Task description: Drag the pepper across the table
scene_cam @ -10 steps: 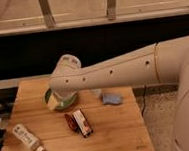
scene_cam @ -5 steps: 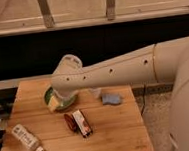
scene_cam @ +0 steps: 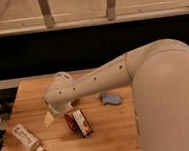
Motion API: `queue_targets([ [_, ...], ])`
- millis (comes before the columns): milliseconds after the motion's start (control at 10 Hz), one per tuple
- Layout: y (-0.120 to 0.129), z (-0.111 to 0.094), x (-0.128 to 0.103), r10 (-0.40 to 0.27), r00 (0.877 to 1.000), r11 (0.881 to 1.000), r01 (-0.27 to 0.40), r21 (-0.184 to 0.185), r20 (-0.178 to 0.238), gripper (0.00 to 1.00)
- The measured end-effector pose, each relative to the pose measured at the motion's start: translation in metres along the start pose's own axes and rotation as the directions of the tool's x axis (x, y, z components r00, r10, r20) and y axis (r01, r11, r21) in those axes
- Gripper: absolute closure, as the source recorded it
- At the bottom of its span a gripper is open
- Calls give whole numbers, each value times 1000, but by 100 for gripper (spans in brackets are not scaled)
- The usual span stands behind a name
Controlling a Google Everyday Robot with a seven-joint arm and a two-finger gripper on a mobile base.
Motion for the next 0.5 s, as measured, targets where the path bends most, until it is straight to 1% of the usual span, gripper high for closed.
queue_targets([
  [100, 13, 9, 4, -2, 1000, 1000, 1, -24, -23, 20],
  [400, 27, 24, 9, -9, 998, 998, 5, -67, -61, 20],
  [500, 29, 28, 9, -10, 998, 997, 5, -73, -69, 20],
])
